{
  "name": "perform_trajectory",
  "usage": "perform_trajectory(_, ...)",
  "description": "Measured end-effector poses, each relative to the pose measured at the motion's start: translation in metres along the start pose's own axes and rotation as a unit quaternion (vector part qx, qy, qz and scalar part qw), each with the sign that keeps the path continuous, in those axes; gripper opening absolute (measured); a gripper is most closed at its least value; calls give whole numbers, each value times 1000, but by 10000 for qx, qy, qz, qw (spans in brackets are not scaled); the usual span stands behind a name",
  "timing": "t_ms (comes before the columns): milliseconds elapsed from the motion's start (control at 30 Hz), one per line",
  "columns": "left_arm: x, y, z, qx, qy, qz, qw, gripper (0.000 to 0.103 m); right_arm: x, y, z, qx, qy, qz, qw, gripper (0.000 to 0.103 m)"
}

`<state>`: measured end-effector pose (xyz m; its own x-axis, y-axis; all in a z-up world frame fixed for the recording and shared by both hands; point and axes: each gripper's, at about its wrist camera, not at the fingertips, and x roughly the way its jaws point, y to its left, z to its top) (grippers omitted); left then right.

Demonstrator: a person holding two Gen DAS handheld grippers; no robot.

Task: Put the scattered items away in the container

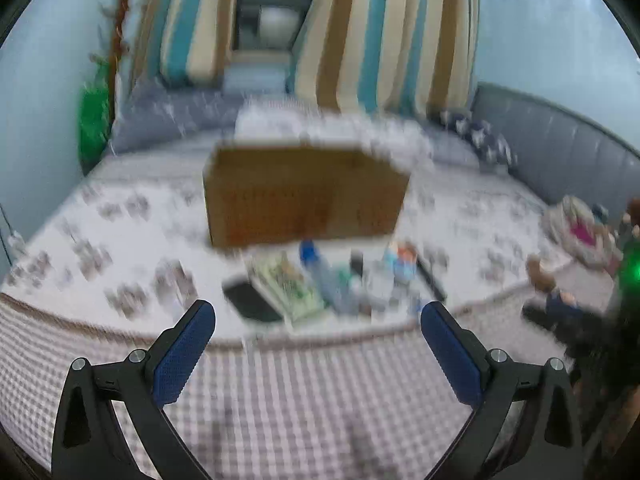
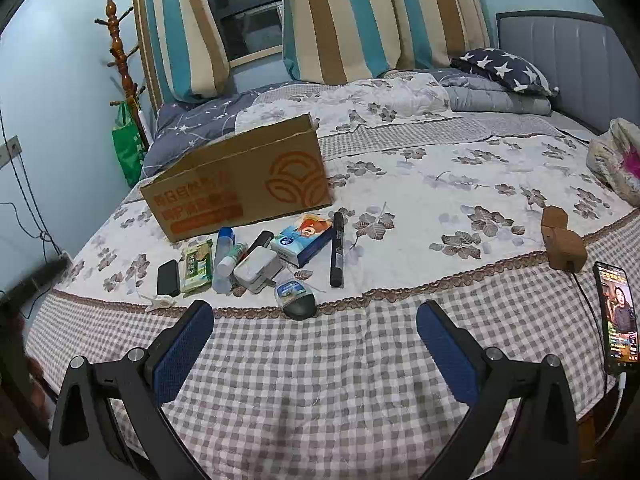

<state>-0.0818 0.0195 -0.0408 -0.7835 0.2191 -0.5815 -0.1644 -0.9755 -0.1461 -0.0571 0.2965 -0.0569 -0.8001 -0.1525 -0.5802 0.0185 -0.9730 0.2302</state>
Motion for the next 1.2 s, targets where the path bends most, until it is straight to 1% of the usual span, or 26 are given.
perform_trajectory(33,0,4,-2,-103,-29,28,9999,103,1,1,0,-42,-11,-1,10000,103)
perform_trajectory(67,1,5,-2,-94,-28,47,9999,103,2,2,1,-86,-19,-2,10000,103)
perform_trajectory(133,10,3,-1,215,109,113,9996,103,5,5,1,-170,-20,30,9998,103)
perform_trajectory(200,28,2,-4,511,338,85,9981,103,9,6,2,-203,-12,80,9998,103)
perform_trajectory(333,65,22,-11,511,807,-256,9951,102,15,12,2,-317,12,154,9994,103)
perform_trajectory(400,84,32,-12,512,997,-280,9933,99,17,13,1,-344,31,180,9992,103)
perform_trajectory(467,102,43,-13,577,1187,-303,9908,90,20,11,0,-334,100,173,9992,103)
perform_trajectory(533,116,50,-15,596,1328,-393,9886,86,25,8,-2,-282,186,163,9993,103)
perform_trajectory(633,134,53,-19,732,1495,-474,9849,82,33,7,-5,-242,281,119,9992,103)
perform_trajectory(700,143,50,-21,852,1584,-564,9821,76,37,7,-5,-244,327,105,9991,103)
perform_trajectory(767,150,48,-25,917,1705,-694,9786,59,42,8,-6,-262,369,95,9989,103)
perform_trajectory(800,151,46,-26,936,1714,-735,9780,56,44,8,-6,-265,389,89,9989,103)
perform_trajectory(833,149,45,-27,952,1705,-780,9776,48,45,8,-6,-259,409,91,9988,103)
perform_trajectory(867,147,44,-27,929,1704,-874,9771,31,46,8,-6,-250,421,95,9988,103)
perform_trajectory(933,143,44,-29,826,1749,-1072,9752,12,48,7,-7,-218,444,107,9987,103)
perform_trajectory(967,141,43,-31,826,1797,-1124,9738,12,49,7,-7,-197,459,107,9987,103)
perform_trajectory(1067,137,36,-37,970,1818,-1026,9731,12,52,8,-8,-163,482,114,9986,103)
perform_trajectory(1133,138,37,-35,859,1833,-1034,9738,12,53,8,-8,-156,496,127,9986,103)
perform_trajectory(1200,140,36,-34,857,1847,-1004,9739,12,54,9,-7,-165,504,140,9985,103)
